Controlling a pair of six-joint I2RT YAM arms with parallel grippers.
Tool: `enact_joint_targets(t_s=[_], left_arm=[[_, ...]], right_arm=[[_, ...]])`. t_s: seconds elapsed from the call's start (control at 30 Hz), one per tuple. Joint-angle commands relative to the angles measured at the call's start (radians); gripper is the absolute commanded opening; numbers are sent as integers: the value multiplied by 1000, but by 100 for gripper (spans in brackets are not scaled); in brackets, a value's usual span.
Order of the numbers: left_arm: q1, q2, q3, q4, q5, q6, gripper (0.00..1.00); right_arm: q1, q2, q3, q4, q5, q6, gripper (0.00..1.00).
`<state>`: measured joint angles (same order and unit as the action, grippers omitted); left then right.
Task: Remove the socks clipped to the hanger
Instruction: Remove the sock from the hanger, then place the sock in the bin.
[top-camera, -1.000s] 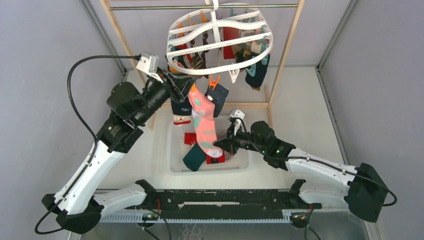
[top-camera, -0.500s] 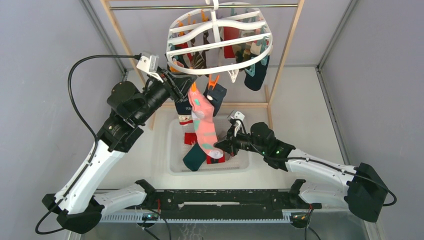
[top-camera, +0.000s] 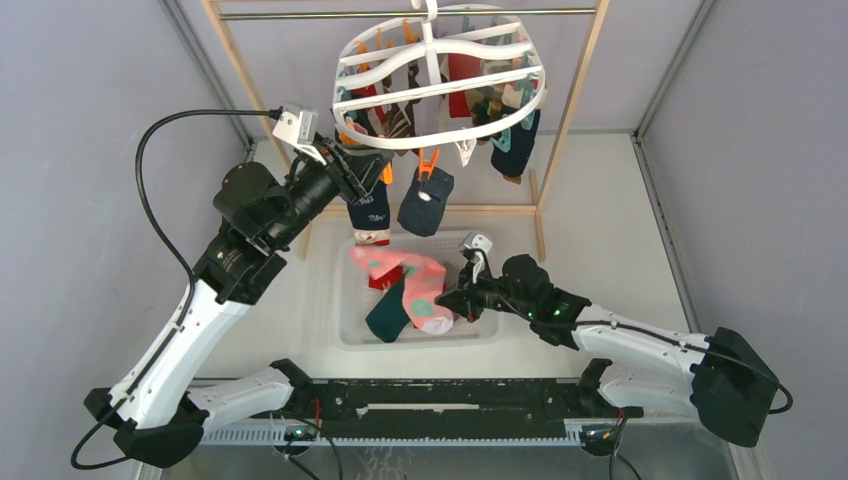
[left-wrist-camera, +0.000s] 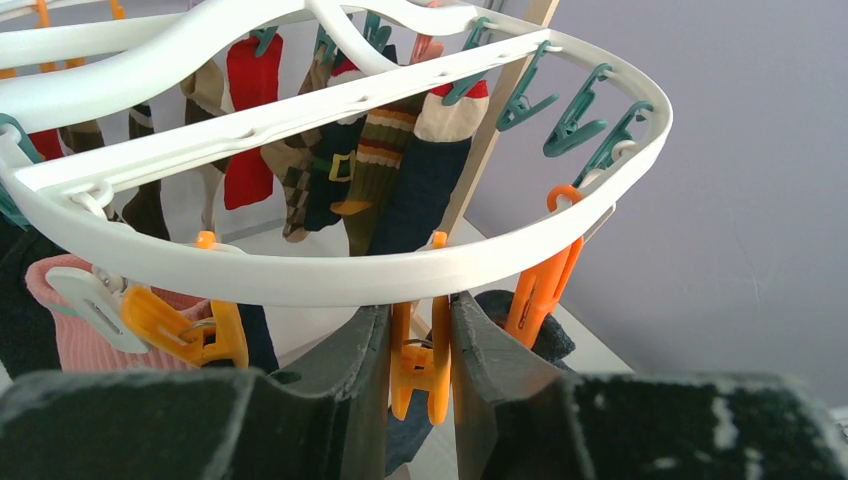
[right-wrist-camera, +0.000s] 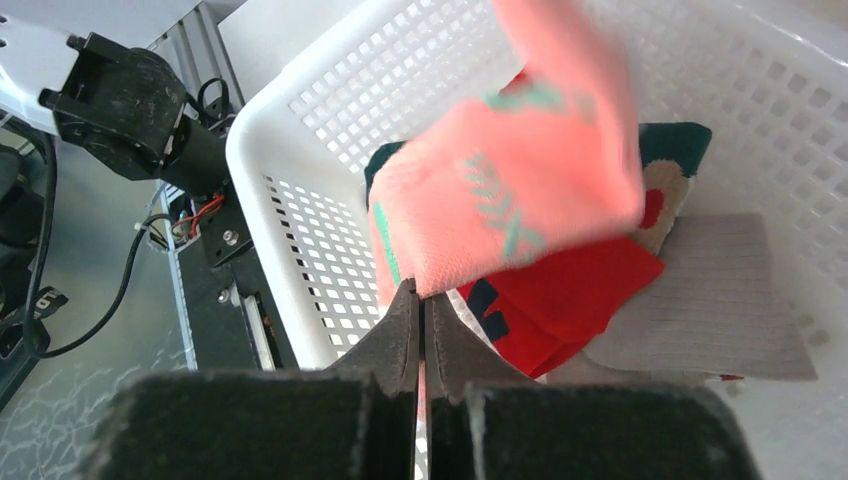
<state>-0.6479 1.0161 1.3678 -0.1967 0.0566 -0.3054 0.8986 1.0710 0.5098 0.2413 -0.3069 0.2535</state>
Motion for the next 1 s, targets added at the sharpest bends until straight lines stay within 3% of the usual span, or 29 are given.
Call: enact_joint_targets(t_s=[0.0,0.17,0.33,0.5,0.6,0.87,0.97], left_arm=[[9,-11,47,34,13,6,5],[9,-14,43,28,10,5,11],[8,-36,7,31,4,-4,33],[8,-58,-26,23,0,-6,47],[9,-67,-41,16,0,-8,53],[8,-109,-88,4,-18,-6,66],[8,-137,-111,-3,-31,-6,71]], right_arm=[[8,-27,10,27,40,1,0],[8,-13,9,27,54,-3,0],[8,2,10,30,67,-2,0],[4,23,13,25,101,7,2],[-3,33,18,16,121,20,11],[-29,21,19,-18,210,47,52],[-47,10,22,-48,242,58,59]])
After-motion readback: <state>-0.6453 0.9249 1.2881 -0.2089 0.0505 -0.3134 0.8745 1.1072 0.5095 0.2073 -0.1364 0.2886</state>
